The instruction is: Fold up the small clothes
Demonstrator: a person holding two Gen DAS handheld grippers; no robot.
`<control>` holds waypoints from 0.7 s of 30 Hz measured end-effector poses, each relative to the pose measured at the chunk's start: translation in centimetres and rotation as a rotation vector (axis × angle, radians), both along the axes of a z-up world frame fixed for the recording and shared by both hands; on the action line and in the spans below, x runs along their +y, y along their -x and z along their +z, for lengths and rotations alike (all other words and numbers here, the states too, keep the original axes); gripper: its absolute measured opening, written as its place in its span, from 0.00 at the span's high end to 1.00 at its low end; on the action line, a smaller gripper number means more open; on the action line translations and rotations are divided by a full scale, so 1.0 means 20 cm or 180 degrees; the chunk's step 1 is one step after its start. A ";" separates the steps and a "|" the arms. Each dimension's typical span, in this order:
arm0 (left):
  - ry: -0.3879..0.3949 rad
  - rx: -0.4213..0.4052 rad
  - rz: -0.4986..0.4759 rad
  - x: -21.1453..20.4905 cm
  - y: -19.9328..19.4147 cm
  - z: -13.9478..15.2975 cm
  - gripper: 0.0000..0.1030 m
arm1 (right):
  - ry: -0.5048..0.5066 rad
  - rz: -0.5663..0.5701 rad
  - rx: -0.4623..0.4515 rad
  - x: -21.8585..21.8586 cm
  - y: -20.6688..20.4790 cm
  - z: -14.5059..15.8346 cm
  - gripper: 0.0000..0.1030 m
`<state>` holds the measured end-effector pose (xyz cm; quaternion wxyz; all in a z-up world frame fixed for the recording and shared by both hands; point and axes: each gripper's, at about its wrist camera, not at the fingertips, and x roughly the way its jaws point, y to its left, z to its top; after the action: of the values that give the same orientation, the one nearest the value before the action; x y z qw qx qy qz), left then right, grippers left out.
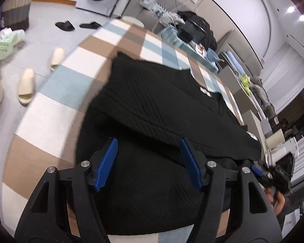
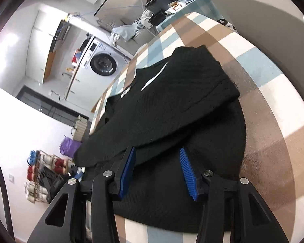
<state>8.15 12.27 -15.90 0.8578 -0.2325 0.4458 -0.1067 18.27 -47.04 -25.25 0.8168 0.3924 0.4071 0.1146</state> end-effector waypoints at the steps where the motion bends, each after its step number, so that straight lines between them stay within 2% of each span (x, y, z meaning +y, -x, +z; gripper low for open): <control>1: -0.0013 0.0009 -0.0019 -0.02 -0.01 -0.01 0.37 | -0.0073 -0.0059 -0.0028 -0.02 -0.03 -0.01 0.55; 5: 0.0034 -0.0004 -0.0119 -0.07 -0.03 -0.04 0.33 | -0.0348 -0.0283 -0.0111 -0.05 -0.11 0.00 0.55; 7: 0.0138 -0.0003 -0.0170 -0.08 -0.03 -0.04 0.33 | -0.0453 -0.0311 -0.0424 -0.05 -0.10 0.08 0.55; 9: 0.0246 0.0007 -0.0199 -0.09 -0.04 -0.06 0.32 | -0.0326 -0.0291 -0.0503 -0.04 -0.10 0.13 0.55; 13: 0.0374 0.0097 -0.0126 -0.10 -0.08 -0.10 0.33 | -0.0304 -0.0190 -0.0261 -0.02 -0.09 0.08 0.55; 16: 0.0353 0.0106 -0.0145 -0.12 -0.11 -0.11 0.33 | -0.0264 -0.0206 -0.0118 -0.03 0.00 0.03 0.55; 19: 0.0361 0.0120 -0.0149 -0.13 -0.14 -0.12 0.33 | -0.0413 -0.0093 -0.0001 0.01 0.07 -0.02 0.55; 21: 0.0356 0.0104 -0.0142 -0.14 -0.15 -0.12 0.33 | -0.0322 0.0020 0.0045 0.05 0.07 -0.02 0.55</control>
<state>11.15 9.52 -18.26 0.8335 -0.2718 0.4581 -0.1467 16.84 -46.10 -25.71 0.7927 0.4327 0.4078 0.1347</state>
